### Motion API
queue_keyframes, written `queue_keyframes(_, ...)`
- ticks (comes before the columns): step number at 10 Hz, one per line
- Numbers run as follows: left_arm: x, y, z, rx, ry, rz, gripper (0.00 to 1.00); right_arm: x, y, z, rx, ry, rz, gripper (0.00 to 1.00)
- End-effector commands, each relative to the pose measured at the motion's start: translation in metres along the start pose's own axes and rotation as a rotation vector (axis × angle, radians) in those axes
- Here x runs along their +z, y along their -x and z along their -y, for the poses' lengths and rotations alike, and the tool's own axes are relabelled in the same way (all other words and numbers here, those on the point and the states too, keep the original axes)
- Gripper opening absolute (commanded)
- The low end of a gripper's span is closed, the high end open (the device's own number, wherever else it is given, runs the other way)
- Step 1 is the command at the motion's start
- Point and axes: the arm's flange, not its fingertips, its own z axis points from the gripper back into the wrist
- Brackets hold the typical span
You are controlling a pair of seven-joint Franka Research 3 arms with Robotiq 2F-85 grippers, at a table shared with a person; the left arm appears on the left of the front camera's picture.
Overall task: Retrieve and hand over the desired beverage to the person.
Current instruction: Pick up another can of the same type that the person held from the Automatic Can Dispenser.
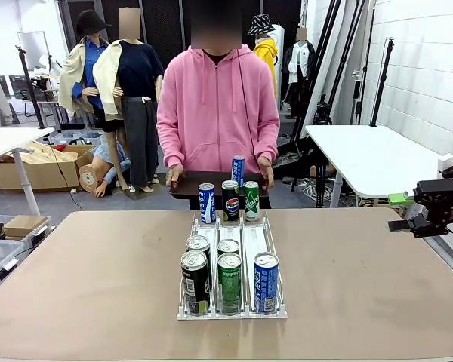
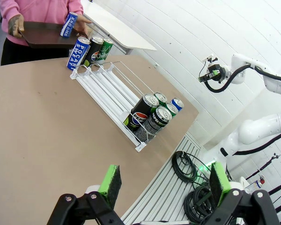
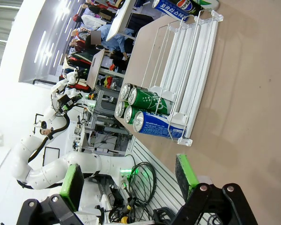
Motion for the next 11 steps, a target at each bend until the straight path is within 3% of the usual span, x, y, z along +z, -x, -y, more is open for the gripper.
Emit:
queue_keyframes(1, 0.0014, -0.0005, 0.0015, -0.006, 0.01, 0.013, 1.0, -0.0001, 0.0, 0.0, 0.0, -0.006, 0.001, 1.0)
queue_keyframes(11, 0.0, 0.0, 0.0, 0.0, 0.0, 0.0, 1.0, -0.0001, 0.0, 0.0, 0.0, -0.006, 0.001, 1.0)
